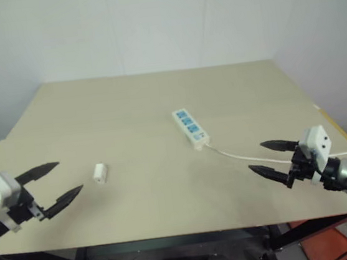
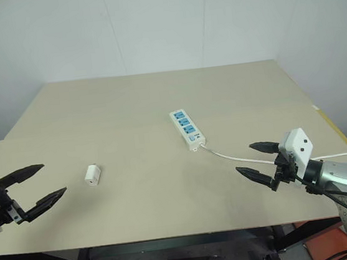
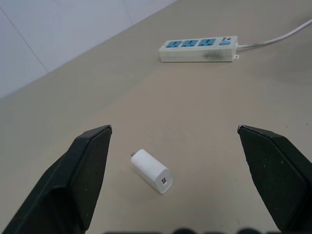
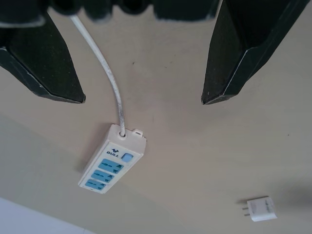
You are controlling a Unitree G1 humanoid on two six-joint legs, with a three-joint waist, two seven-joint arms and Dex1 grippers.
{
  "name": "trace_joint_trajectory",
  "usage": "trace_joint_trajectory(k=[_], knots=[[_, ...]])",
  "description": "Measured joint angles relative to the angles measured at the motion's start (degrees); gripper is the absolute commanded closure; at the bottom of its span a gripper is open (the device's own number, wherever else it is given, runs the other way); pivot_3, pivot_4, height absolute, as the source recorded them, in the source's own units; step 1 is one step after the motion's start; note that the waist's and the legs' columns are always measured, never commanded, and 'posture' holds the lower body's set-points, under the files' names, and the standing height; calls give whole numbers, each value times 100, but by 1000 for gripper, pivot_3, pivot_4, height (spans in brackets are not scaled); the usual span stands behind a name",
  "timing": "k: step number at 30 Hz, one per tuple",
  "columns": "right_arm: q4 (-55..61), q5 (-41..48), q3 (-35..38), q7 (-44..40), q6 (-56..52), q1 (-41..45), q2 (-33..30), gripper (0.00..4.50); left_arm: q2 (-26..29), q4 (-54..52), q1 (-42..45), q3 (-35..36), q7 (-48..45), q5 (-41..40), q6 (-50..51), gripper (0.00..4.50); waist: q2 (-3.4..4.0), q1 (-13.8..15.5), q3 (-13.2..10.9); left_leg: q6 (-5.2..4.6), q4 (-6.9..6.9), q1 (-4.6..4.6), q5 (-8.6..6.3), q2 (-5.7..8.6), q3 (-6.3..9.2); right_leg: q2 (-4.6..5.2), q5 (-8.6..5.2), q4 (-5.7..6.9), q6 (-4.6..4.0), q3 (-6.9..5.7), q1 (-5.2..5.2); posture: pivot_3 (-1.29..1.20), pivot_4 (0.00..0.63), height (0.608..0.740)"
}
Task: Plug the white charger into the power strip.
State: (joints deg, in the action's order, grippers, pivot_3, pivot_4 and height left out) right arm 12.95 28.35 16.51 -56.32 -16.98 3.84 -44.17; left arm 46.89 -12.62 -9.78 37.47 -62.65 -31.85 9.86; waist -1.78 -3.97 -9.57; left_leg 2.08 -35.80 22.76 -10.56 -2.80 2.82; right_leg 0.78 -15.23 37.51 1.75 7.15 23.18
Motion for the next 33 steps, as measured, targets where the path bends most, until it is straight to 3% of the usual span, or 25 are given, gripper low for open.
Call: trace_joint_trajectory(k=[17,22,26,33], knots=[[-15,-48,-57,109,0,211,107,14,125,-47,-277,424,-70,-24,106,0,0,-1,-1,1,1,-1,0,-1,0,1,-1,-1,-1,0,2,0,150,740],[-163,-681,-738,1033,1,771,856,14,124,-79,-68,359,7,-123,184,0,0,-36,-1,1,4,-1,0,-2,-1,-1,0,2,-1,1,9,0,150,740],[-732,-1515,-1458,2165,4,1574,1832,14,124,-126,74,183,26,-173,268,0,2,-45,-2,1,9,6,0,-2,0,-1,13,4,20,0,17,0,150,740],[-2371,-2369,-1822,3573,243,2770,2961,14,124,-151,107,110,41,-183,288,0,2,-6,-2,1,18,31,0,-2,2,-1,21,1,25,-6,38,0,150,740]])
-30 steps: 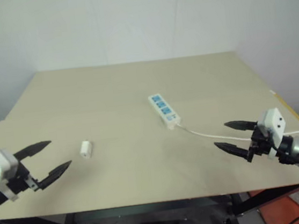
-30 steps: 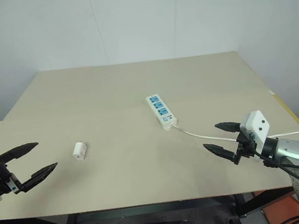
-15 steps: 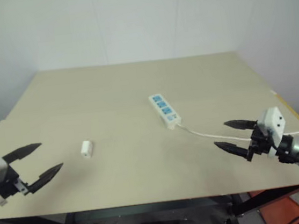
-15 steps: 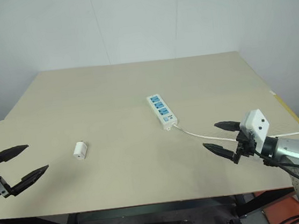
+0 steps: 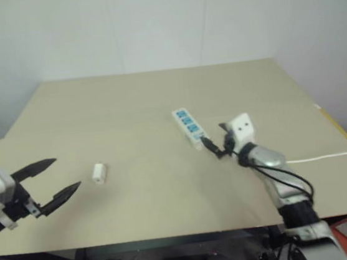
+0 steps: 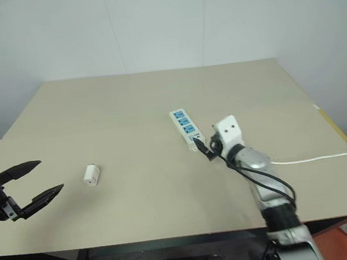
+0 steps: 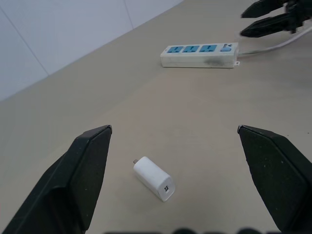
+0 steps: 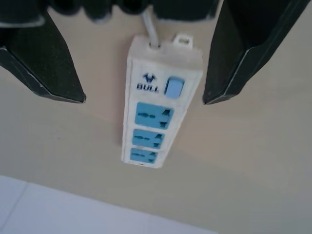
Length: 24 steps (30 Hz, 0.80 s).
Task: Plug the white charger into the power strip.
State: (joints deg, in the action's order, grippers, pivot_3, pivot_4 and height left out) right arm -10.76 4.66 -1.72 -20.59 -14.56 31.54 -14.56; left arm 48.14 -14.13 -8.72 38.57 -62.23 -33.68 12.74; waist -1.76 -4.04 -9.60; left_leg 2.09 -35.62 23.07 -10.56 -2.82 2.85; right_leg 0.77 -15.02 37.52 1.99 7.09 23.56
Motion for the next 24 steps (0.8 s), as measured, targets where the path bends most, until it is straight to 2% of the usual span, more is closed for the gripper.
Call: trace_joint_trajectory(k=[12,24], knots=[[-2405,-111,175,620,1535,866,908,14,-2,-1,-18,-21,-16,-9,-1,0,0,-177,0,0,1,-1,0,-2,4,-3,3,12,-5,0,5,0,150,740],[-4174,-237,253,843,2330,1704,1171,14,-2,4,-30,-26,-19,-6,-3,0,1,-321,0,0,1,-30,0,-1,8,-3,1,11,-2,0,-26,0,150,740]])
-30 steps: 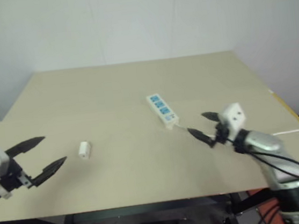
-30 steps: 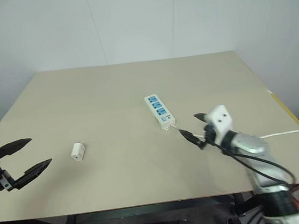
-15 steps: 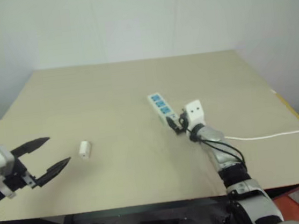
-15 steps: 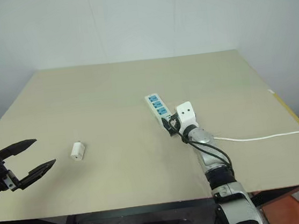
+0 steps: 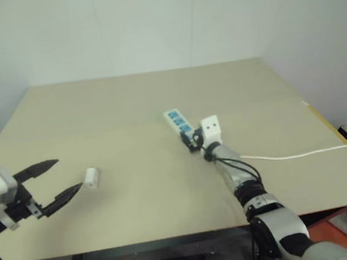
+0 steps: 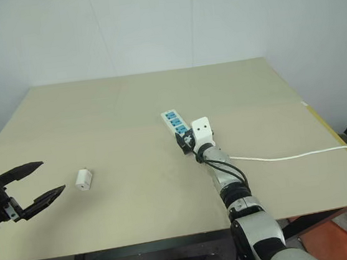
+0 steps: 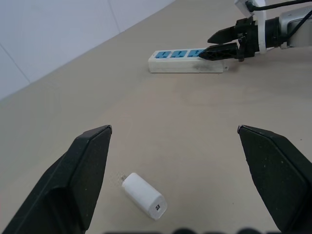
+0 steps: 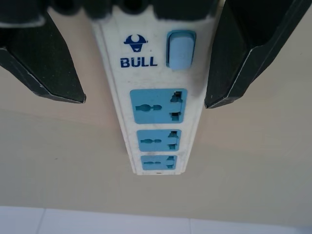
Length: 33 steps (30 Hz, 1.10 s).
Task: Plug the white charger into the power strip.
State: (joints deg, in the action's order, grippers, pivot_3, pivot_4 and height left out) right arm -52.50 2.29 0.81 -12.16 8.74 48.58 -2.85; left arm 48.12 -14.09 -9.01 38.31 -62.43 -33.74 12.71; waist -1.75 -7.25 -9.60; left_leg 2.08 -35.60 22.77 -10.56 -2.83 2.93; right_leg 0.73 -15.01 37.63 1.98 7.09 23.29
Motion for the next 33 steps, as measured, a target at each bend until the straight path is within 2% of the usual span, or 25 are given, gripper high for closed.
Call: trace_joint_trajectory(k=[18,23,28,33], knots=[[-148,-168,-122,-194,120,-175,138,14,0,-46,58,-92,59,0,0,0,2,-16,-1,0,35,1,0,-1,-1,-3,-2,-6,-6,3,15,0,150,740],[-398,-166,-67,-115,-30,51,191,14,1,-30,103,-112,56,1,0,0,2,-34,-1,0,37,0,0,-1,0,-3,-1,-5,-8,2,15,0,150,740],[-703,-149,28,4,-348,371,257,1106,1,-30,105,-112,56,4,1,0,1,-72,-1,0,37,-3,1,-1,1,-3,-1,-3,-7,2,14,0,150,740],[-717,-149,44,10,-420,404,304,1099,1,-35,70,-112,57,4,3,0,1,-132,-1,0,37,-3,0,-1,2,-3,-2,-4,-6,2,12,0,150,740]])
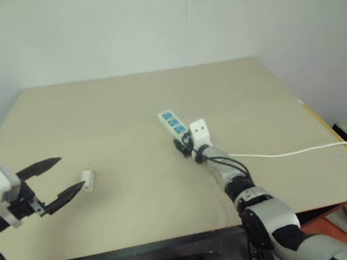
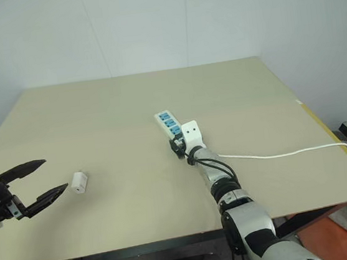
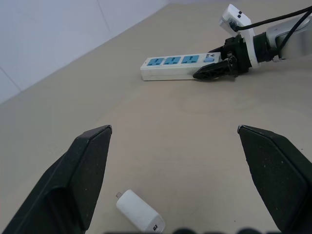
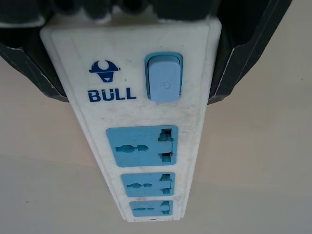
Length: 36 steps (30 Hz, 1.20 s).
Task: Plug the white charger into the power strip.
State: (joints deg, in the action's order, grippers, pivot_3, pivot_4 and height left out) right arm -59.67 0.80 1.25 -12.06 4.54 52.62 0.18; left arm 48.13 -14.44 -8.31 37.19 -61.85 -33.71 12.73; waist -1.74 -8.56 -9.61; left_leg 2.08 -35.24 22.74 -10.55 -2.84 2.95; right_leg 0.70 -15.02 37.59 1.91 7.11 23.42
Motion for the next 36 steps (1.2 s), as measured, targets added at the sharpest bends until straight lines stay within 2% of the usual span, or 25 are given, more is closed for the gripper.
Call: trace_joint_trajectory(k=[5,9,14,17,21,30,36], knots=[[307,-53,-120,-416,482,-339,-167,1099,27,-12,44,-10,9,0,18,0,0,13,-1,0,3,8,0,1,2,0,-2,-7,2,-3,2,0,150,740],[1467,281,-360,-2004,1054,-1111,-558,1099,272,109,500,-197,-22,-3,30,0,1,54,-7,0,4,21,0,1,3,1,-2,-13,5,-4,9,0,150,740],[3019,990,-713,-4156,1039,-1679,-1335,1099,522,465,1091,-503,-254,-13,31,0,2,60,-9,0,13,11,0,0,1,0,-2,-8,5,-4,9,0,150,740],[3430,1191,-995,-5212,894,-1922,-1769,1099,587,681,1286,-639,-448,-13,26,0,1,65,-10,0,15,6,0,-2,1,-3,-3,-5,5,-4,8,0,150,740],[3411,1181,-1370,-6170,723,-2041,-2049,1099,706,908,1508,-791,-688,-13,36,0,-4,81,-17,0,9,5,0,-2,0,-5,-3,-2,5,-2,9,0,150,740],[2371,983,-1455,-6472,781,-1556,-1670,1099,1436,1272,2276,-1310,-874,42,813,0,-6,144,-21,1,6,6,1,-2,2,-9,-4,1,6,-2,10,0,150,740],[1847,710,-1443,-6345,1072,-1403,-1531,1099,2011,1464,3393,-2204,-526,242,2179,0,-11,164,-23,1,4,11,1,-1,7,-9,-5,0,7,-6,9,0,150,740]])
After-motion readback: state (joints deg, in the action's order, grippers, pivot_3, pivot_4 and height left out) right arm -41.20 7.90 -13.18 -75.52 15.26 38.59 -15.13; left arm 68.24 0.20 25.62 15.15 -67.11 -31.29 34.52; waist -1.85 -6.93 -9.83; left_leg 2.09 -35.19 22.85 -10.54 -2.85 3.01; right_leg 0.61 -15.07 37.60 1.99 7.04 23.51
